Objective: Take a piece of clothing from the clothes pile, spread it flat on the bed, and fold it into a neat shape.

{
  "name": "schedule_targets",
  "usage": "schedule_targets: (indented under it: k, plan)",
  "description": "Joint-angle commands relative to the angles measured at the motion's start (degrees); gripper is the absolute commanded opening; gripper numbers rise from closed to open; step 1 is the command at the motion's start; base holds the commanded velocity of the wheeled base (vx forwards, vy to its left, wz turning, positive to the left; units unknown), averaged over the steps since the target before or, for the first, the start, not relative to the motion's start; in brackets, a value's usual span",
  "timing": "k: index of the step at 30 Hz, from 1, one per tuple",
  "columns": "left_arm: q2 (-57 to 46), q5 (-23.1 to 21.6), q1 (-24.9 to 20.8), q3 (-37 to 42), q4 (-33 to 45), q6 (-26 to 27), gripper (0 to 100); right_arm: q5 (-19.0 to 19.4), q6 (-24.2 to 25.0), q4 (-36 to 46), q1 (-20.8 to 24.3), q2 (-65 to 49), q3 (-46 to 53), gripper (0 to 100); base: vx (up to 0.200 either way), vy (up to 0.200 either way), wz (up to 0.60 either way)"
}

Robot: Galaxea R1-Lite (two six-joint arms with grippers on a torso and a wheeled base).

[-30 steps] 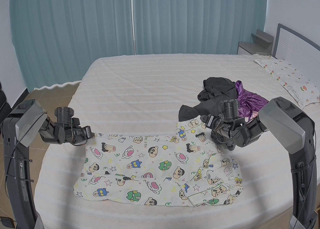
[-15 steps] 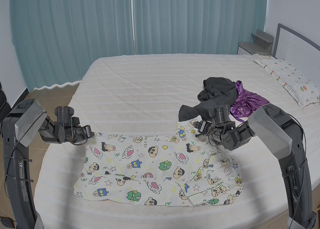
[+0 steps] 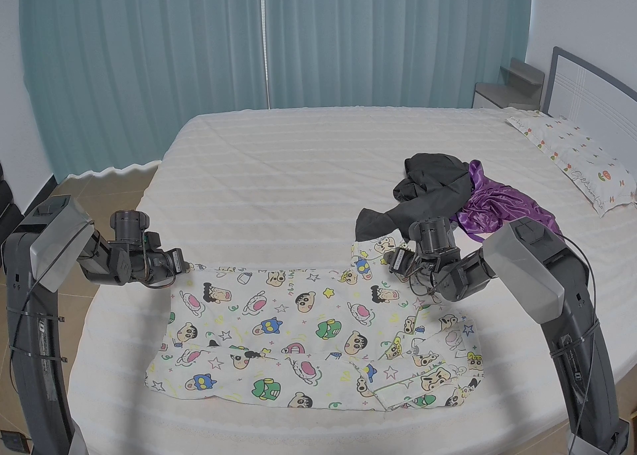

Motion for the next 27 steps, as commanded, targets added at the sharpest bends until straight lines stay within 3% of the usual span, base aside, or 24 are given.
schedule_targets:
  k: [1, 13, 18, 27]
  plan:
    - [-0.1, 0.0, -0.1, 0.1, 0.1, 0.0, 0, 0.2, 0.2, -0.1, -0.1, 1.4, -0.6, 0, 0.0, 0.0, 0.0]
    - [-3.2, 0.5, 0.1, 1.2, 0.2, -0.1, 0, 0.5, 2.7, -0.3, -1.5, -0.3, 0.8, 0, 0.0, 0.0, 0.0]
    - [-4.5, 2.8, 0.1, 2.3, 0.8, -0.1, 0, 1.2, 3.4, -6.8, -2.4, -3.1, 6.6, 0, 0.0, 0.0, 0.0]
    - [-4.6, 3.4, 0.1, 1.2, 0.4, -0.2, 0, 6.9, 3.0, -18.5, -3.6, -7.0, 17.6, 0, 0.0, 0.0, 0.0]
